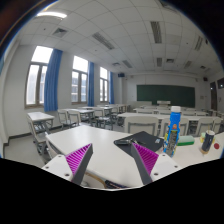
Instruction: Pour water
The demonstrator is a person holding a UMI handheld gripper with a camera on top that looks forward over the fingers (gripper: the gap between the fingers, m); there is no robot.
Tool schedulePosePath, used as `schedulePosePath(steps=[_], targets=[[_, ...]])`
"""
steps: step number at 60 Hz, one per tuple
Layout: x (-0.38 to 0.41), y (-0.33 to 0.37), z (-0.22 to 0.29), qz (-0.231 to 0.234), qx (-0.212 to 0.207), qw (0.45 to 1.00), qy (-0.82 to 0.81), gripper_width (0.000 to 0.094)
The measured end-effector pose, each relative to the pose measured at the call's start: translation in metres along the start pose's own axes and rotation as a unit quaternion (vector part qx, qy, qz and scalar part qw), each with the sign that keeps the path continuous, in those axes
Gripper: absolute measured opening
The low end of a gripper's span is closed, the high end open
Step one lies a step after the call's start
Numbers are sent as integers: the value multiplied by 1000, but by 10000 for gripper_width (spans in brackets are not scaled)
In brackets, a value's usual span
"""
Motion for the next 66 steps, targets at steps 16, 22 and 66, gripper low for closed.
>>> schedulePosePath(steps=[16, 22, 66], targets=[[-93, -16, 20, -95, -25, 995, 6, 832], [-162, -29, 37, -158, -42, 986, -13, 834], [-261, -193, -4, -196, 8, 980, -28, 344]])
Point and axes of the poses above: the point between the fingertips, and its own axes, seen from behind it with the camera up: x to the left, z up, y backward, against the way the camera looks, the point moved 1 cm from there along y, backward, against the way the camera looks, and after that the axes turned 11 degrees about -z, right-handed, at the moved point
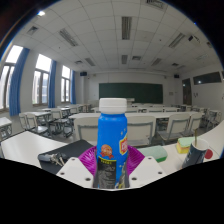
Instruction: Pour water
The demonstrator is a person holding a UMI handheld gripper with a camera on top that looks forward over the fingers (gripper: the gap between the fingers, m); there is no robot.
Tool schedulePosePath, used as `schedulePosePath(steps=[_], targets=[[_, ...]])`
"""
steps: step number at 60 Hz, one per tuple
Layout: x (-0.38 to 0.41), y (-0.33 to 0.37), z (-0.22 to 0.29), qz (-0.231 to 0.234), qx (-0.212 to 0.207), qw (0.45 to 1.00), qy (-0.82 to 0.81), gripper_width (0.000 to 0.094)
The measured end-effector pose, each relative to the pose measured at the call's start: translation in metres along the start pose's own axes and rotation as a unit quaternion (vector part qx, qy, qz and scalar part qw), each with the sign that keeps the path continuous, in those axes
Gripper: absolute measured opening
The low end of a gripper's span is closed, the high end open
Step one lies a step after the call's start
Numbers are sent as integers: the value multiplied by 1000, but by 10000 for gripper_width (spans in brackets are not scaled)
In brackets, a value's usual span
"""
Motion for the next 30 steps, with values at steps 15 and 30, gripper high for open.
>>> schedulePosePath(steps=[15, 30], targets=[[-31, 27, 59, 71, 11, 948, -310, 343], [-98, 32, 85, 128, 69, 740, -657, 343]])
Point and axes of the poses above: the point between the fingertips, and its own axes, seen from behind it with the camera up: x to the left, z up, y backward, against the way the camera looks, the point moved 1 cm from there along y, backward, against the way the camera looks, and after that the axes turned 11 degrees about -z, right-handed, at the moved point
